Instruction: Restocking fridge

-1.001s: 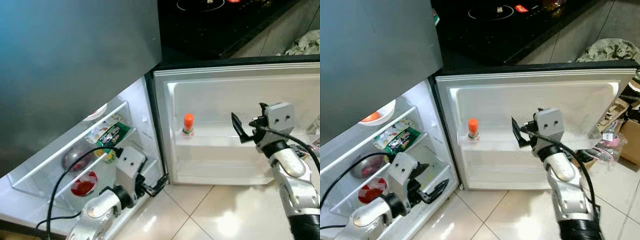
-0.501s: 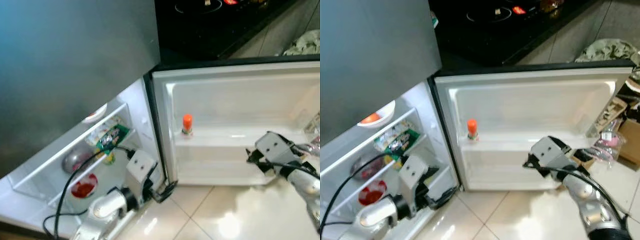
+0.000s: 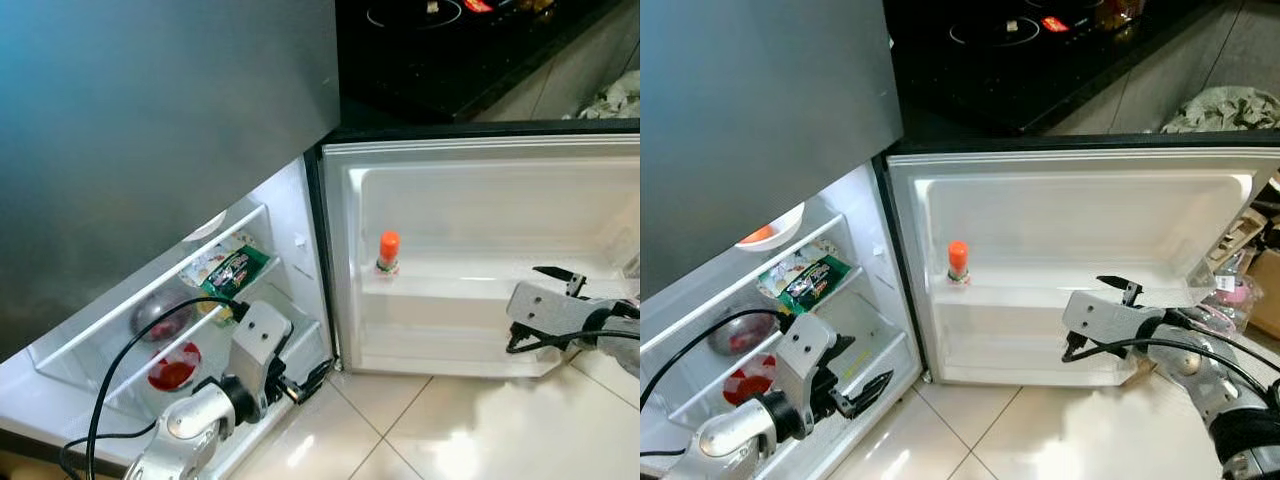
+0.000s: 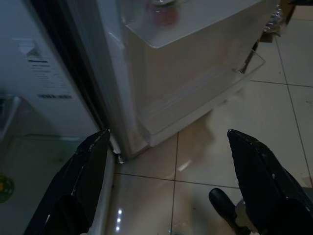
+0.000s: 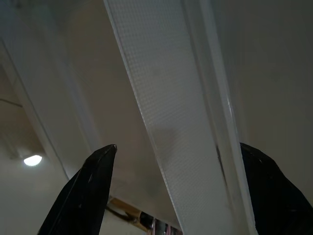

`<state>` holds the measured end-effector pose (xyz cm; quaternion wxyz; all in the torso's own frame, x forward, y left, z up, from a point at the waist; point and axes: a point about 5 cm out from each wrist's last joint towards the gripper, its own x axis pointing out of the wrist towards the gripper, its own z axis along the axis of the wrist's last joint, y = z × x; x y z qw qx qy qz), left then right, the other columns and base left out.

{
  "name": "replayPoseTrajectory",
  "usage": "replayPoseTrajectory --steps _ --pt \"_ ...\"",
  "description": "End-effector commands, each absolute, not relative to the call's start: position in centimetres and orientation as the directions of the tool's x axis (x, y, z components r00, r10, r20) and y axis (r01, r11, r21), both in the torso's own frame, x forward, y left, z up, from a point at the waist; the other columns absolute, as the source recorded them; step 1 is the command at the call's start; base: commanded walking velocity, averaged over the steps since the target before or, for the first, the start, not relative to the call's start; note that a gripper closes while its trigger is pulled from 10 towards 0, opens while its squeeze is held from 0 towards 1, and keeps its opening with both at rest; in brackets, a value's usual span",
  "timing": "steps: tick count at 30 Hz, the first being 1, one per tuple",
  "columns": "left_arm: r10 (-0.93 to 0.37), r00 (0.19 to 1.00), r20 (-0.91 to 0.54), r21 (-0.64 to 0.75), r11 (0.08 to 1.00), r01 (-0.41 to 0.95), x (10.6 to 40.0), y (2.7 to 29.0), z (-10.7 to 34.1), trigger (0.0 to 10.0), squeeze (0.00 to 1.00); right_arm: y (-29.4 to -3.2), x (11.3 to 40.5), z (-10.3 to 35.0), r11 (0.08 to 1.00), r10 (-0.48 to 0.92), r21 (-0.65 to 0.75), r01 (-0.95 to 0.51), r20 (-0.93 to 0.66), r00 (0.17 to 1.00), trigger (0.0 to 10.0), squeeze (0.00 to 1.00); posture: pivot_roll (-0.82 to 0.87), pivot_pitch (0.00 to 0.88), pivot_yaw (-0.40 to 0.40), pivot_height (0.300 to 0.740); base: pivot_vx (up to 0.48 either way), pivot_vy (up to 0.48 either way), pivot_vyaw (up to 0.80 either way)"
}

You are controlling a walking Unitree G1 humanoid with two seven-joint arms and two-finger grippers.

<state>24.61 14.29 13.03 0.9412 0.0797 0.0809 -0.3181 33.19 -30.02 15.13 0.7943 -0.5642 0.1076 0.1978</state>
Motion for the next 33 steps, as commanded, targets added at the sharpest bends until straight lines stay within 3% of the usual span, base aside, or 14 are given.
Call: replayPoseTrajectory --steps 1,9,18,22,25,29,31,33 --pt "-0.562 0.790 -0.245 0.102 0.795 0.598 24.4 15.0 12.2 10.0 0.00 -31.2 30.9 10.7 0.267 0.147 -0.733 -0.625 -0.610 0.778 10.0 0.00 -0.06 0.236 0.111 0.740 0.000 0.000 0.00" --pt "-0.563 0.789 -0.247 0.097 0.795 0.598 24.3 14.9 12.2 10.0 0.00 -30.5 29.6 10.8 0.216 0.289 -0.632 -0.744 -0.687 0.667 10.0 0.00 -0.07 0.245 0.114 0.740 0.000 0.000 0.00" --pt "-0.570 0.783 -0.250 0.095 0.790 0.606 24.3 14.7 12.1 10.0 0.00 -28.3 28.3 12.7 0.159 0.438 -0.620 -0.768 -0.653 0.618 10.0 0.00 -0.08 0.253 0.117 0.740 0.000 0.000 0.00" --pt "-0.572 0.781 -0.252 0.095 0.788 0.608 24.3 14.6 12.0 10.0 0.00 -25.6 29.6 19.8 0.185 0.544 -0.755 -0.629 -0.454 0.705 10.0 0.00 -0.08 0.255 0.117 0.740 0.000 0.000 0.00" --pt "-0.575 0.778 -0.252 0.094 0.786 0.611 24.3 14.5 12.0 10.0 0.00 -24.5 29.8 22.7 0.202 0.592 -0.787 -0.583 -0.376 0.713 10.0 0.00 -0.08 0.255 0.118 0.740 0.000 0.000 0.00" --pt "-0.578 0.776 -0.254 0.094 0.783 0.615 24.2 14.4 11.9 10.0 0.00 -22.6 28.9 25.6 0.204 0.677 -0.795 -0.571 -0.307 0.668 10.0 0.00 -0.08 0.255 0.115 0.740 0.000 0.000 0.00" --pt "-0.579 0.774 -0.256 0.093 0.782 0.616 24.2 14.4 11.8 10.0 0.00 -20.0 26.7 27.9 0.202 0.801 -0.756 -0.622 -0.238 0.549 10.0 0.00 -0.09 0.252 0.112 0.740 0.000 0.000 0.00" --pt "-0.580 0.773 -0.257 0.093 0.782 0.617 24.2 14.4 11.8 10.0 0.00 -19.7 26.3 28.2 0.203 0.816 -0.745 -0.635 -0.230 0.530 10.0 0.00 -0.09 0.252 0.112 0.740 0.000 0.000 0.00"
